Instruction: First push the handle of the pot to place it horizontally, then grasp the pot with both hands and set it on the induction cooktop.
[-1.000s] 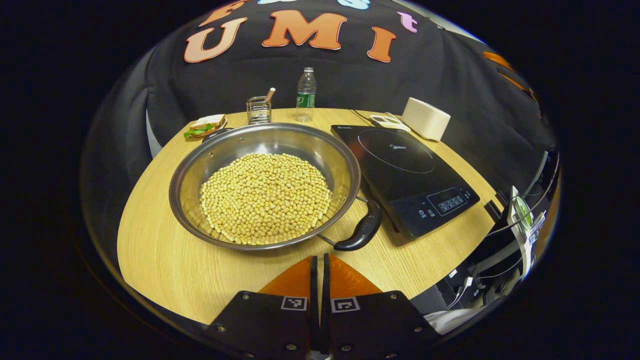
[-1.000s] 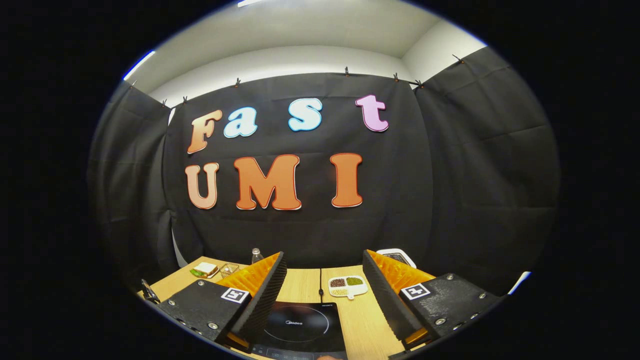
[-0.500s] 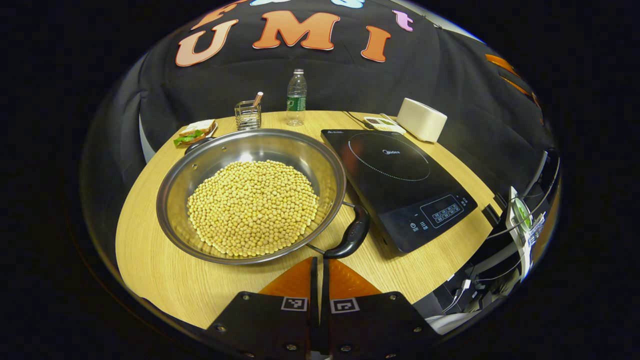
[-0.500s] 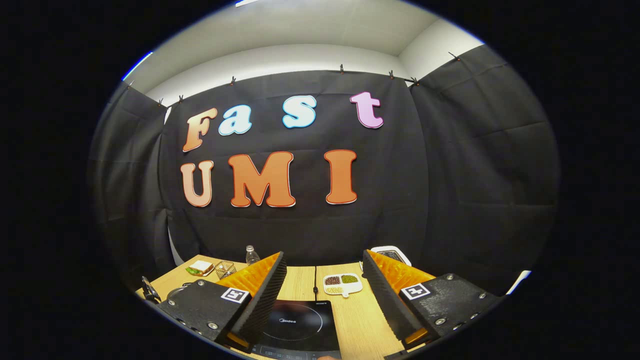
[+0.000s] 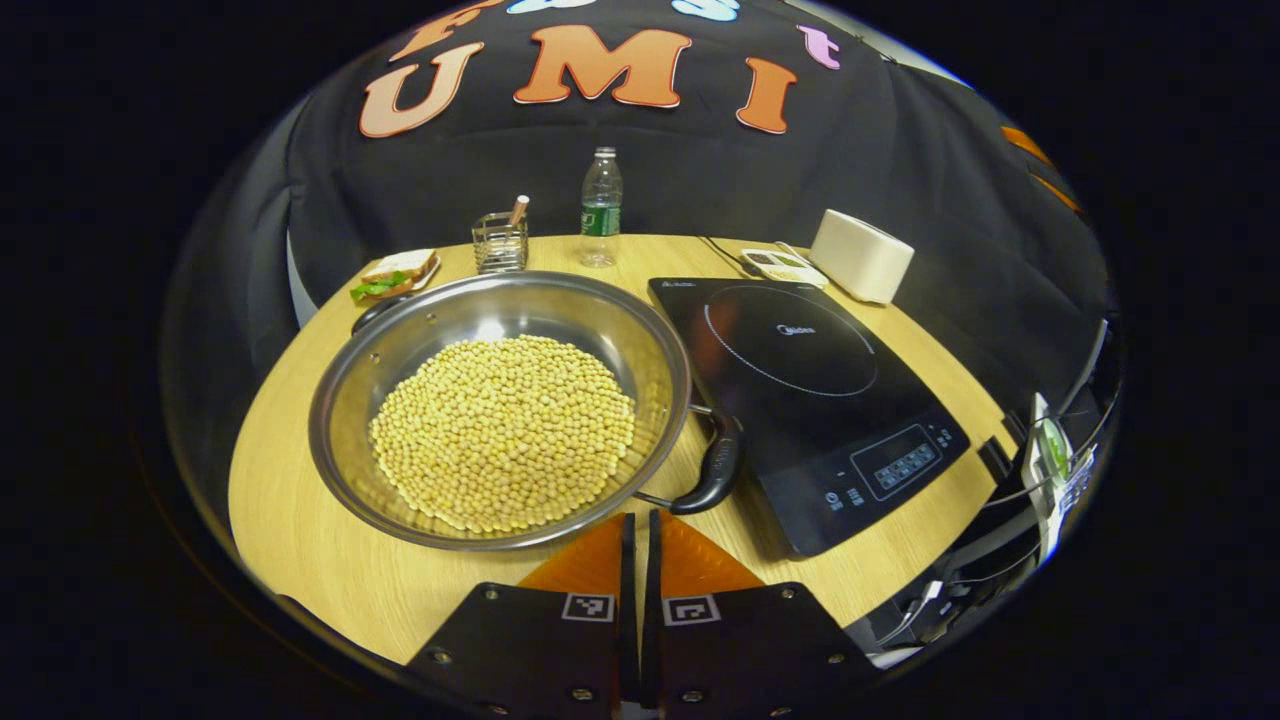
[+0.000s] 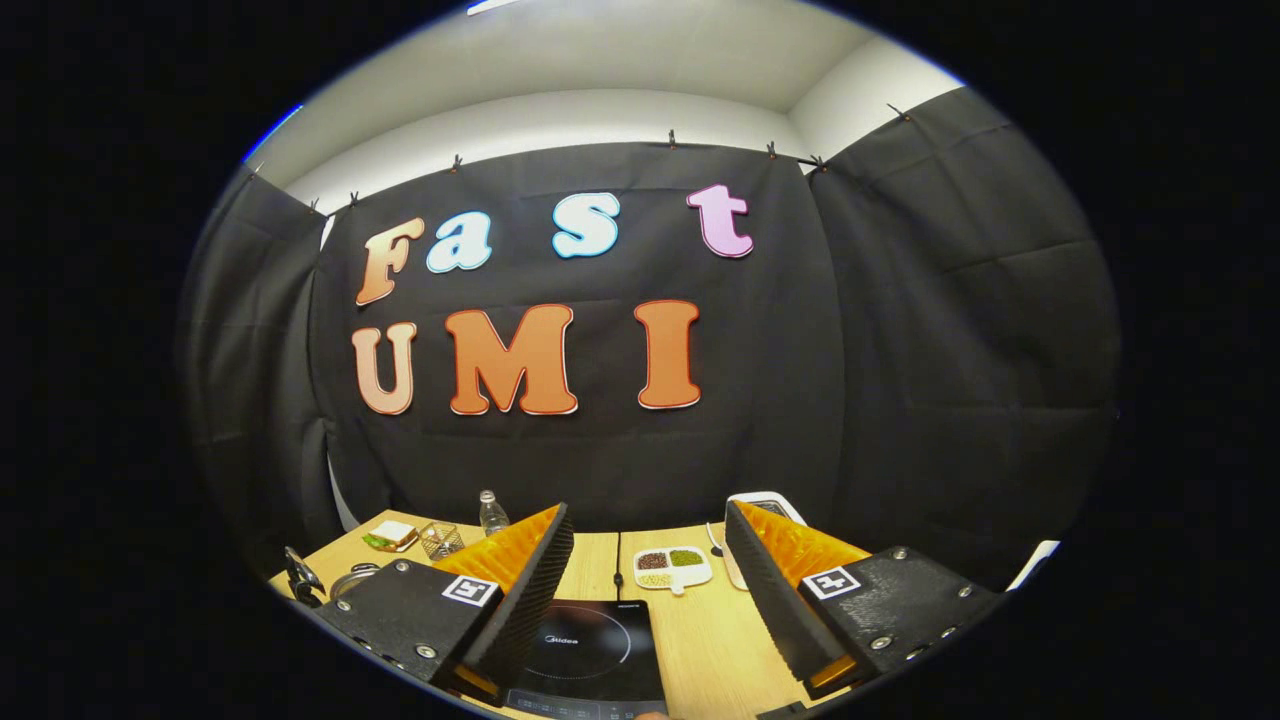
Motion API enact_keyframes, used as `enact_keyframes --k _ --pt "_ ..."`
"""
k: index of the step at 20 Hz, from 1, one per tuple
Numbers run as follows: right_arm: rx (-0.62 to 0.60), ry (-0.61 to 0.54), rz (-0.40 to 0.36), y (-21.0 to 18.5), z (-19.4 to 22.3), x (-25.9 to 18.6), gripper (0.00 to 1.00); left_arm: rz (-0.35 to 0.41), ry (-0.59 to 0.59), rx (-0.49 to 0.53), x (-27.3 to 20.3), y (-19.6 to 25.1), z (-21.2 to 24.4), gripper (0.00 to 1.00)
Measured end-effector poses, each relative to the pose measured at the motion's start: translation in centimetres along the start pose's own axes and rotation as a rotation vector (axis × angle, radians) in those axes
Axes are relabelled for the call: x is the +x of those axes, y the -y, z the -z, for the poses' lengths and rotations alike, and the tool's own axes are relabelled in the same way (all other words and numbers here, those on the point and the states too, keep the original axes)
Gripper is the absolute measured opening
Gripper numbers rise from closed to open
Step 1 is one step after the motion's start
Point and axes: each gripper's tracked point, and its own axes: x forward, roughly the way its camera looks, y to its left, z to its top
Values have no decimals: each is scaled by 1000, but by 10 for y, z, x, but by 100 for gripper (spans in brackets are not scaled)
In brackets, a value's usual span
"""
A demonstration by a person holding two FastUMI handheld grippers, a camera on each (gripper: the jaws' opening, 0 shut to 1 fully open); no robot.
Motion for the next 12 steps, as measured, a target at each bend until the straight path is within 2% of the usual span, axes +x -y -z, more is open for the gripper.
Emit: enact_keyframes --k 12 --pt "13 3 7 8 0 -3 95 40 1 -55 18 23 -20 2"
